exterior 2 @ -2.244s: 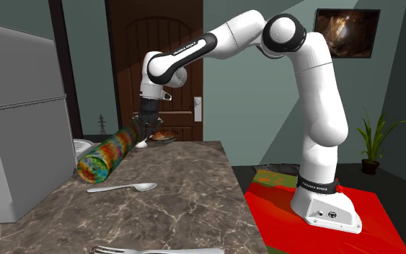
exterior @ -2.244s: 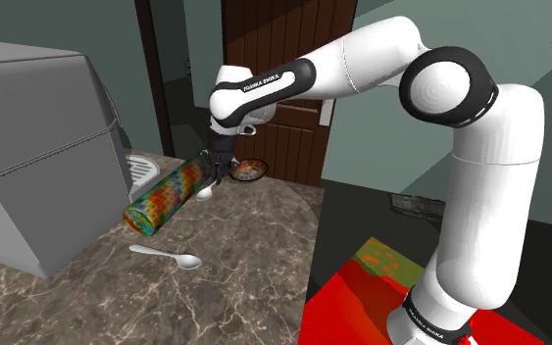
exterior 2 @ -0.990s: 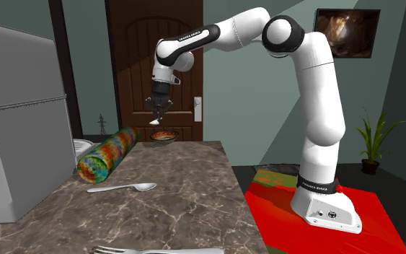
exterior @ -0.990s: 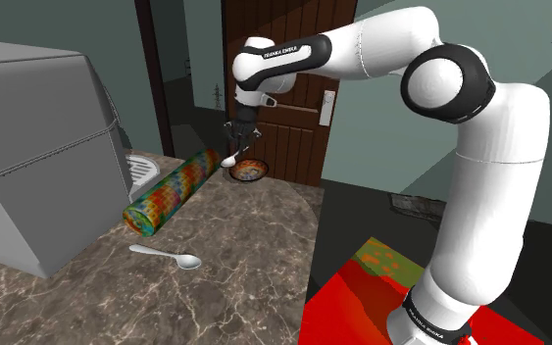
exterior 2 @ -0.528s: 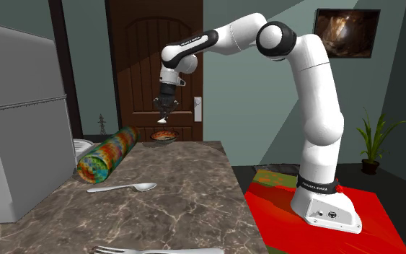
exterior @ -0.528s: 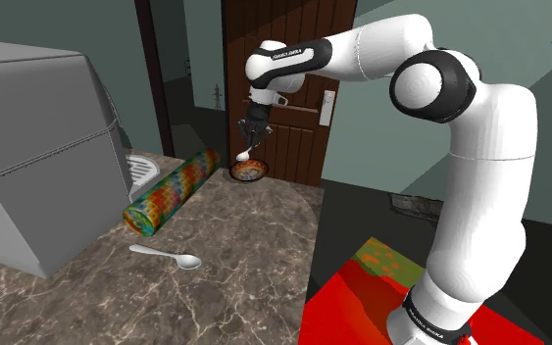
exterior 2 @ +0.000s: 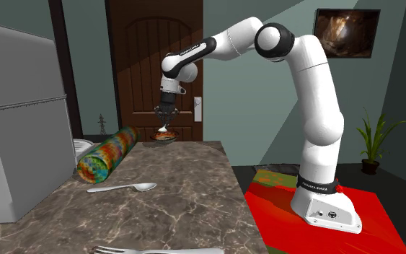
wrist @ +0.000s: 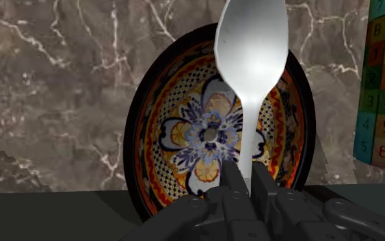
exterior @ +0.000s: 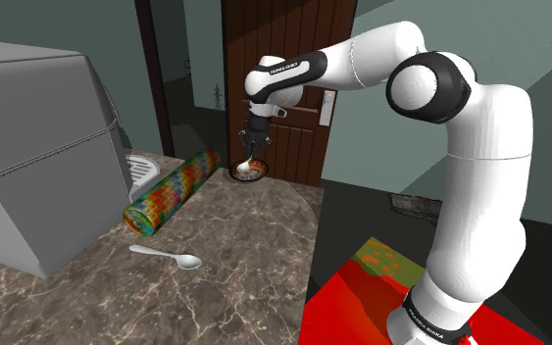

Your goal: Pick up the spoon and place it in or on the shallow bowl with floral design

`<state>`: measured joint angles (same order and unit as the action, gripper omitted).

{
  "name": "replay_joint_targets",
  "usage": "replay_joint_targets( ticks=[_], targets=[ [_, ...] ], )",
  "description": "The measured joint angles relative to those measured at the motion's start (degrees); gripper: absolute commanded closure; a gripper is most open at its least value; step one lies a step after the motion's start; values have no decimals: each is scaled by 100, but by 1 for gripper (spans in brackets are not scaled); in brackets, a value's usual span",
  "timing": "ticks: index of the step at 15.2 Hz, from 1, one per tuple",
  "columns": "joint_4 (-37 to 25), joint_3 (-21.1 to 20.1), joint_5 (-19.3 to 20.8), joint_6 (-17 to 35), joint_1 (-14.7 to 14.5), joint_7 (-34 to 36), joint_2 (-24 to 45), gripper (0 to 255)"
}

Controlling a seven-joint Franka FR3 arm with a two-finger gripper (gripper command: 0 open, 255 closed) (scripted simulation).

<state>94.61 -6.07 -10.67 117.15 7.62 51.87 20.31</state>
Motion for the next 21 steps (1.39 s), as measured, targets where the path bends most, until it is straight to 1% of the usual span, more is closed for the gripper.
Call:
replay_joint_targets(
  ticks=[5, 11, 12, 18, 21],
  targets=[
    [192, -1, -18, 299, 1, -64, 115, 255],
    [198, -1, -19, 339, 0, -72, 146, 255],
    [198, -1, -19, 339, 0, -72, 146, 0],
    [197, -1, -19, 339, 0, -72, 146, 0],
    [-66, 15, -1, -30, 32, -41, 36, 0]
  ],
)
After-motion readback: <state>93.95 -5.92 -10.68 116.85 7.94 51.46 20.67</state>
